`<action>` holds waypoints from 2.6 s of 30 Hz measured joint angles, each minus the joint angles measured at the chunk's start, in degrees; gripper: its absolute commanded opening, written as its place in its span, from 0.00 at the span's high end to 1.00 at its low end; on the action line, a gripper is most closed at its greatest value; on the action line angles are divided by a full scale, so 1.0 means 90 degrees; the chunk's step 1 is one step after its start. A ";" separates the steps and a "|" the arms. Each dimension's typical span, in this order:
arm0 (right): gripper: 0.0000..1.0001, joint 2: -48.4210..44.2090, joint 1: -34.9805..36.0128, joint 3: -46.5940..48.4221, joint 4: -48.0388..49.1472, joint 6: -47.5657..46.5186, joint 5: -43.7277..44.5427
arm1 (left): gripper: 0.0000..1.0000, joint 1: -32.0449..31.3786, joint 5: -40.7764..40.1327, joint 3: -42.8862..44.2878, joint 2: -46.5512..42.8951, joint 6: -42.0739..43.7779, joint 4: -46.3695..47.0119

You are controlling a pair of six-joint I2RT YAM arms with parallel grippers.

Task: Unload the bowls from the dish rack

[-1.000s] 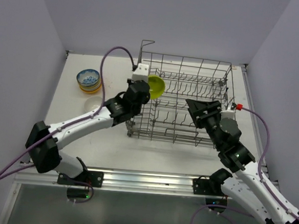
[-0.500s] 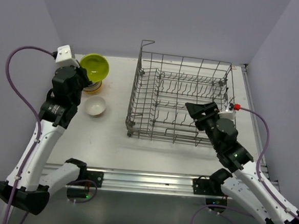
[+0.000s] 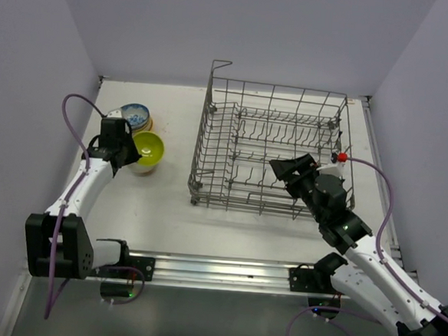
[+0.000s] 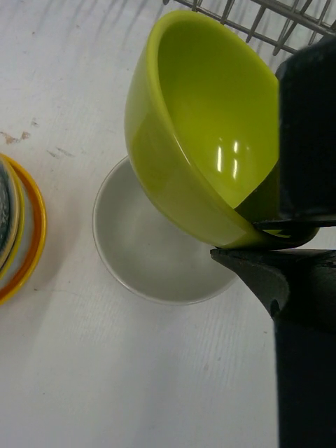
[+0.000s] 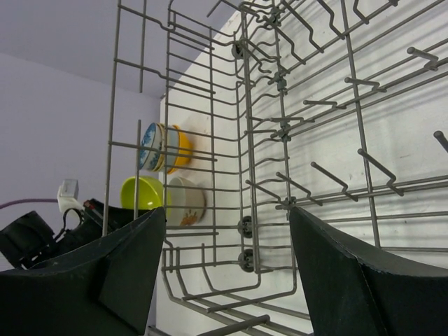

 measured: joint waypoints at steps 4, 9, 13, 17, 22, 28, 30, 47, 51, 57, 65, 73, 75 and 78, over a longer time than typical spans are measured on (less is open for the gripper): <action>0.23 -0.0097 -0.0051 -0.0029 0.0005 -0.0104 -0.0002 | 1.00 0.0306 0.0158 -0.0085 0.0277 -0.0029 0.0189; 0.22 -0.0117 -0.0097 -0.0085 -0.0010 -0.0182 -0.0090 | 1.00 0.0607 0.0415 -0.0216 0.0488 -0.0114 0.0301; 0.22 -0.0114 -0.0119 -0.0100 -0.0012 -0.0192 -0.0102 | 0.79 0.0758 0.0607 -0.0253 0.0573 -0.0119 0.0359; 0.22 -0.0063 -0.0148 -0.0100 -0.0007 -0.0194 -0.0114 | 0.52 0.0775 0.0746 -0.0274 0.0607 -0.0104 0.0447; 0.22 0.0015 -0.0153 -0.0112 -0.0005 -0.0194 -0.0146 | 0.32 0.0787 0.0746 -0.0274 0.0639 -0.0087 0.0464; 0.22 0.0046 -0.0175 -0.0146 0.0012 -0.0194 -0.0160 | 0.30 0.0787 0.0573 -0.0272 0.0515 -0.0075 0.0454; 0.22 0.0092 -0.0197 -0.0146 0.0017 -0.0199 -0.0170 | 0.30 0.0787 0.0503 -0.0272 0.0372 -0.0036 0.0454; 0.22 0.0160 -0.0238 -0.0265 0.0270 -0.0170 -0.0267 | 0.90 0.0787 0.0413 -0.0291 0.0143 0.0073 0.0576; 0.22 0.0131 -0.0243 -0.0384 0.0284 -0.0163 -0.0270 | 0.99 0.0792 0.0367 -0.0291 0.0192 0.0078 0.0578; 0.22 0.0121 -0.0248 -0.0483 0.0282 -0.0151 -0.0272 | 1.00 0.0777 0.0313 -0.0294 0.0277 0.0078 0.0568; 0.22 0.0002 -0.0284 -0.0544 0.0279 -0.0131 -0.0272 | 1.00 0.0641 0.0102 -0.0294 0.0301 0.0078 0.0522; 0.22 -0.0012 -0.0301 -0.0551 0.0267 -0.0129 -0.0274 | 1.00 0.0617 0.0027 -0.0294 0.0498 0.0078 0.0486; 0.22 -0.0029 -0.0316 -0.0554 0.0245 -0.0129 -0.0277 | 1.00 0.0617 0.0010 -0.0294 0.0559 0.0073 0.0476; 0.22 -0.0085 -0.0321 -0.0576 0.0236 -0.0129 -0.0272 | 0.85 0.0612 -0.0019 -0.0294 0.0561 0.0063 0.0461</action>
